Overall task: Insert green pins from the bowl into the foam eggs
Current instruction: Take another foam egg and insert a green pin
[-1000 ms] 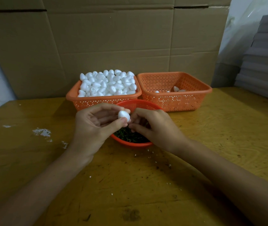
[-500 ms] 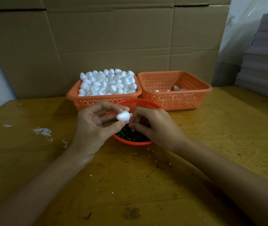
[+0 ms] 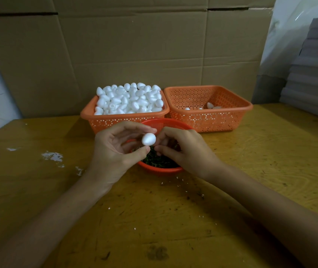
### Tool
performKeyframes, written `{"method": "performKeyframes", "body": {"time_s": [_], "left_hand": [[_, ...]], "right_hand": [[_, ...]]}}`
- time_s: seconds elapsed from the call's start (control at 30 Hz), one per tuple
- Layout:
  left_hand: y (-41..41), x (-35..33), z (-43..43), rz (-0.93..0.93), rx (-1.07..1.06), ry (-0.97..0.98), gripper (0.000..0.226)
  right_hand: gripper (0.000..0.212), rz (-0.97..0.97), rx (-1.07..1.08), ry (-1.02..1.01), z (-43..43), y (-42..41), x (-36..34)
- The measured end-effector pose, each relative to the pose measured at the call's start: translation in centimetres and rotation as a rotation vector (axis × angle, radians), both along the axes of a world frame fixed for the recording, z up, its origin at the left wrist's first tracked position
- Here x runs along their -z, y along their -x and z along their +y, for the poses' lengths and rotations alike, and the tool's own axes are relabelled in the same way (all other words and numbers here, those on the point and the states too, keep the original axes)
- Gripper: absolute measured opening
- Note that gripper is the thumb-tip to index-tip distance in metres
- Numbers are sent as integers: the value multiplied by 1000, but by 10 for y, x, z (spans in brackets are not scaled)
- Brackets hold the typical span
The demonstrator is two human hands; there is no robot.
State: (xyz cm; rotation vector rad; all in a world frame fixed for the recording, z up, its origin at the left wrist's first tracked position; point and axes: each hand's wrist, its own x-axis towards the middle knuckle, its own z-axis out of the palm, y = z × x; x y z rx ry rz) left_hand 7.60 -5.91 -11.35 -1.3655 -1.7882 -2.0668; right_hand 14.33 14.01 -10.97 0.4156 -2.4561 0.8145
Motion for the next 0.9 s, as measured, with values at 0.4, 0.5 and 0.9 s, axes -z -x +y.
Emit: {"method": "performKeyframes", "body": {"time_s": [0.4, 0.5, 0.9], "left_hand": [[7, 0, -3, -89, -88, -31, 25], [9, -1, -5, -134, -117, -44, 25], [7, -1, -5, -158, -58, -18, 25]], "right_hand": [[21, -36, -12, 235, 1, 0, 0], [26, -29, -25, 272, 0, -1, 0], [32, 16, -55, 269, -2, -4, 0]]}}
